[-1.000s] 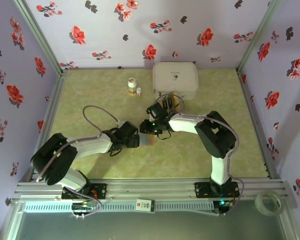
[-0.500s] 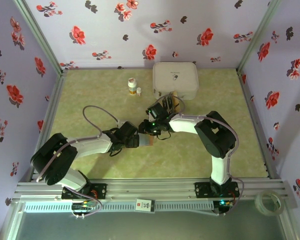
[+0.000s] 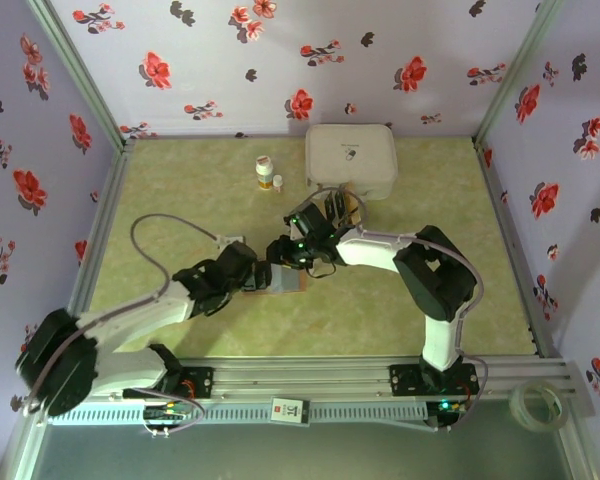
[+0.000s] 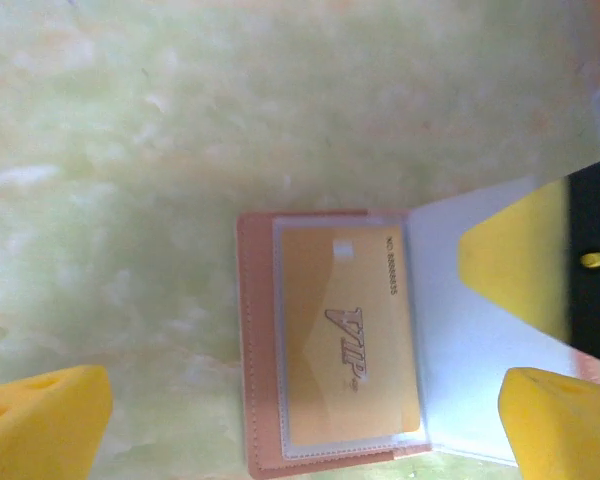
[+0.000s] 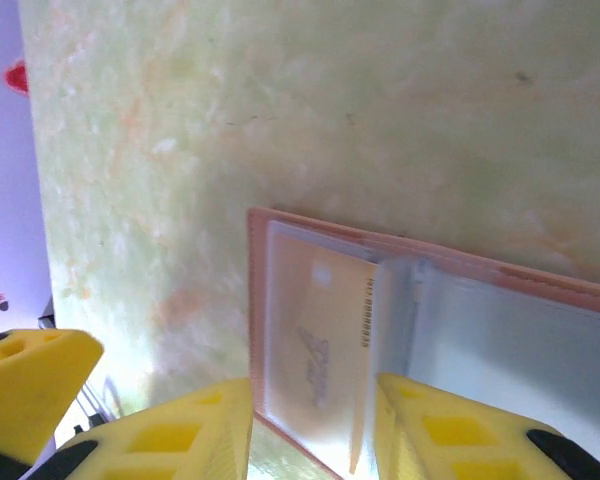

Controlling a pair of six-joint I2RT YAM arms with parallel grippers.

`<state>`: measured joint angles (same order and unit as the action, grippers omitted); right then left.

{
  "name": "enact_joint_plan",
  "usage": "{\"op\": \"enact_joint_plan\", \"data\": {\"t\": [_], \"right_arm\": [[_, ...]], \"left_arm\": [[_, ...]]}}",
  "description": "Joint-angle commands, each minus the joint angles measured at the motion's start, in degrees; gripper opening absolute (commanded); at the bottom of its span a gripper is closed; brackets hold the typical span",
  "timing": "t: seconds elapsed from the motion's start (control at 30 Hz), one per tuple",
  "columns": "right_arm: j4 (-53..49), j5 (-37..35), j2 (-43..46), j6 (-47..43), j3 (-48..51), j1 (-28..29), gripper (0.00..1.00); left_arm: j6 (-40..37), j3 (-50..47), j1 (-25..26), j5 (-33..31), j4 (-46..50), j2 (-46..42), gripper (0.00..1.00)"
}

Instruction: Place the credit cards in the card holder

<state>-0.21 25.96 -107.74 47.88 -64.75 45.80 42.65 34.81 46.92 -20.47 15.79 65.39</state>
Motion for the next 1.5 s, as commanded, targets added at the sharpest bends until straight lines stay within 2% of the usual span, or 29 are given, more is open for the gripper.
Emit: {"op": "enact_joint_plan", "data": {"t": [0.0, 0.2, 0.43, 0.67, 0.9, 1.07, 1.2, 1.27, 1.33, 1.43, 1.47], "right_arm": [[0.6, 0.6, -1.2, 1.6, -3.3, 1.8, 0.37], [-0.1, -0.6, -5.3, 2.2, -7.2, 4.0, 0.37], [0.1, -1.1, -10.0, 2.9, -9.7, 4.6, 0.36], [-1.8, -0.5, -10.0, 1.7, -11.9, 4.6, 0.36], [-12.2, -1.9, -5.0, -5.3, -17.0, 3.1, 0.37], [-26.0, -9.5, -0.6, -14.9, -22.1, 1.4, 0.40], [-35.3, -18.0, 2.0, -22.0, -25.5, 0.3, 0.47], [-38.0, -22.3, 3.6, -24.6, -26.1, -0.2, 0.54], [-39.5, -25.3, 5.1, -26.3, -26.0, -0.8, 0.66], [-40.6, -30.7, 7.3, -27.5, -25.4, -1.5, 0.99], [-40.8, -33.2, 8.0, -27.5, -25.3, -1.7, 0.99]], "left_arm": [[2.1, -1.6, -0.8, -4.4, 4.0, -6.4, 1.00], [2.5, -2.3, -2.7, -5.1, 7.7, -13.1, 1.00], [2.6, -2.6, -3.1, -4.9, 8.1, -13.7, 1.00], [2.4, -3.2, -3.4, -4.6, 7.2, -12.9, 1.00], [2.1, -3.2, -3.6, -4.4, 6.5, -11.0, 1.00], [1.4, -2.7, -3.7, -4.5, 5.6, -9.5, 1.00], [0.5, -1.9, -3.8, -4.1, 5.1, -7.9, 1.00], [-0.2, -1.5, -4.0, -4.0, 4.7, -7.0, 1.00], [-0.7, -0.8, -4.1, -3.9, 4.7, -6.1, 1.00], [-1.5, -0.2, -4.4, -3.7, 4.4, -4.7, 1.00], [-1.8, -0.1, -4.5, -3.5, 4.2, -4.3, 1.00]]}}
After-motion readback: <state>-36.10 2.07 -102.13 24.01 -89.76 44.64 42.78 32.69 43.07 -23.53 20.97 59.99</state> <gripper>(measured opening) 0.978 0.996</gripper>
